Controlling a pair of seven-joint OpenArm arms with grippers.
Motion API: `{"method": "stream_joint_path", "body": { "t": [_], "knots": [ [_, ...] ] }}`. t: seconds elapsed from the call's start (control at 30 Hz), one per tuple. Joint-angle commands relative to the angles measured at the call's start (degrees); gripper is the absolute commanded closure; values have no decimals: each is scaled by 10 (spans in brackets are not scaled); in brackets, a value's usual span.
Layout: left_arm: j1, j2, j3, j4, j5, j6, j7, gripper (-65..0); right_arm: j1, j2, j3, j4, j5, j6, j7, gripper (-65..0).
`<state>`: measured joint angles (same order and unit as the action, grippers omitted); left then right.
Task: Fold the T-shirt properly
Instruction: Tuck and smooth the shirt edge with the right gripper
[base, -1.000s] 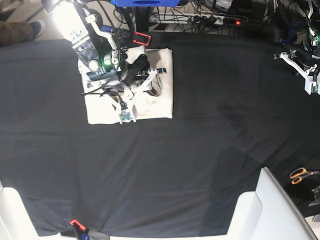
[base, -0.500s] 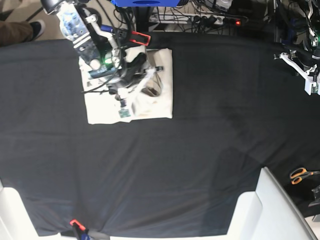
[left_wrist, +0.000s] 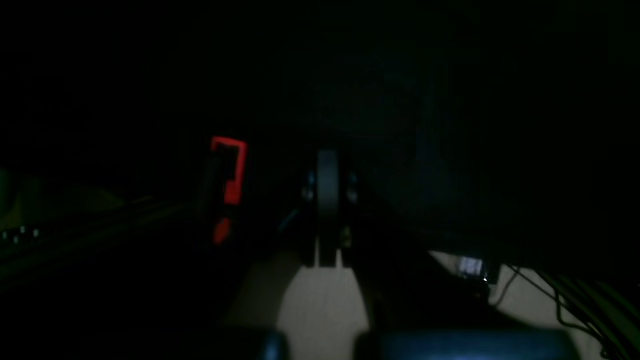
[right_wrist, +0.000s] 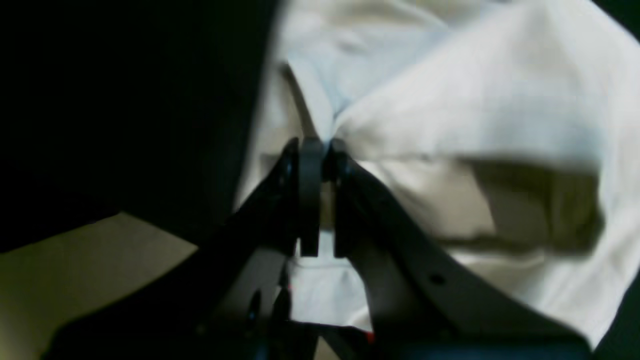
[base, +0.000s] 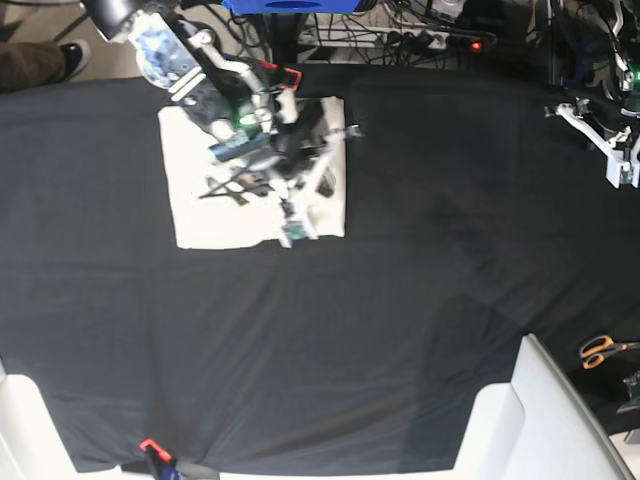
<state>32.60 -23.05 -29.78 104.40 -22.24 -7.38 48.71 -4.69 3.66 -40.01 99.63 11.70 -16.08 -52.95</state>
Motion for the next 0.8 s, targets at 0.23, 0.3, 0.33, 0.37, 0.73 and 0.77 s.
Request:
{"method": "stream_joint_path", "body": {
  "t": [0.23,0.3,0.33,0.37,0.73,0.77],
  "knots": [
    [4,-9,-4,7,3,3,-8,0,55,2,-31,-1,0,0,9,0],
    [4,-9,-4,7,3,3,-8,0,68,1,-32,-18,0,0,10,0],
    [4,-9,-4,7,3,3,-8,0,73,-1,-32,-25,0,0,11,0],
    [4,-9,-4,7,3,3,-8,0,75,-1,-32,-32,0,0,11,0],
    [2,-6,-4,7,3,3,-8,0,97,-25,-32,-66,0,0,13,-8],
    [2,-3,-4,7,3,3,-8,0,98,-25,-32,-67,0,0,13,-9]
  ]
}}
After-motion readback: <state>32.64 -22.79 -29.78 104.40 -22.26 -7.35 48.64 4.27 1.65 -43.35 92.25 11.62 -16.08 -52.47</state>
